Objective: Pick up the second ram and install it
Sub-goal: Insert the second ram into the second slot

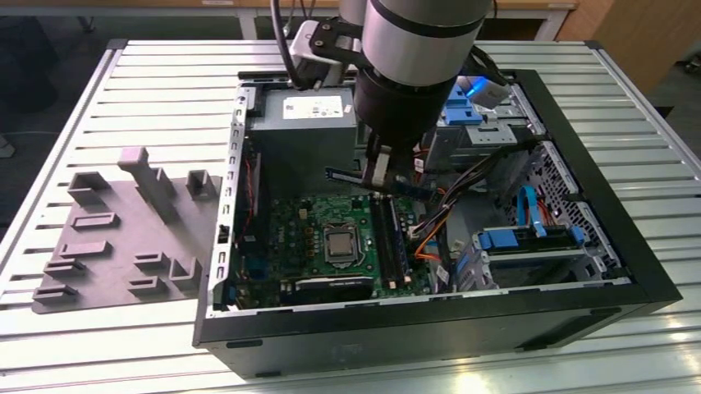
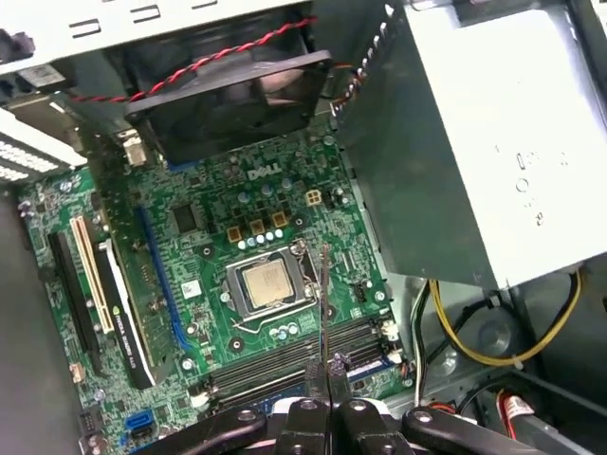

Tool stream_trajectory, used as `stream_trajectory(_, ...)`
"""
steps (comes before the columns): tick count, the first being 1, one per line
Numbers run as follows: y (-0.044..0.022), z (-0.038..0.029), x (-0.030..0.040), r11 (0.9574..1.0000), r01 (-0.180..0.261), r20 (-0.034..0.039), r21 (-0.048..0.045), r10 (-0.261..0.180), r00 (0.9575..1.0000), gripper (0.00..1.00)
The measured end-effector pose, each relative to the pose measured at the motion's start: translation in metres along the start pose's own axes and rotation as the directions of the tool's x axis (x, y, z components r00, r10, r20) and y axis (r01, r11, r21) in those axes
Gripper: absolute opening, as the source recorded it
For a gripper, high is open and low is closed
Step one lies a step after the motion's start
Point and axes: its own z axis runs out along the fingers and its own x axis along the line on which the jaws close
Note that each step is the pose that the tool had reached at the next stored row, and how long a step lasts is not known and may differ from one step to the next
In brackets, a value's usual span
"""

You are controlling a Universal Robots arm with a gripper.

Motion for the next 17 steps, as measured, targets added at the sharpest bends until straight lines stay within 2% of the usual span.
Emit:
stream_trajectory(9, 0.0000, 0.0000, 0.0000, 0.9969, -0.079, 0.0060, 0.0089, 0.078, 0.9969, 0.11)
stream_trajectory(13, 0.0000, 0.0001, 0.0000, 0.9923, -0.123, 0.0099, 0.0137, 0.123, 0.9924, 0.11)
stream_trajectory(17, 0.0000, 0.0001, 0.0000, 0.9860, -0.166, 0.0138, 0.0182, 0.166, 0.9861, 0.11)
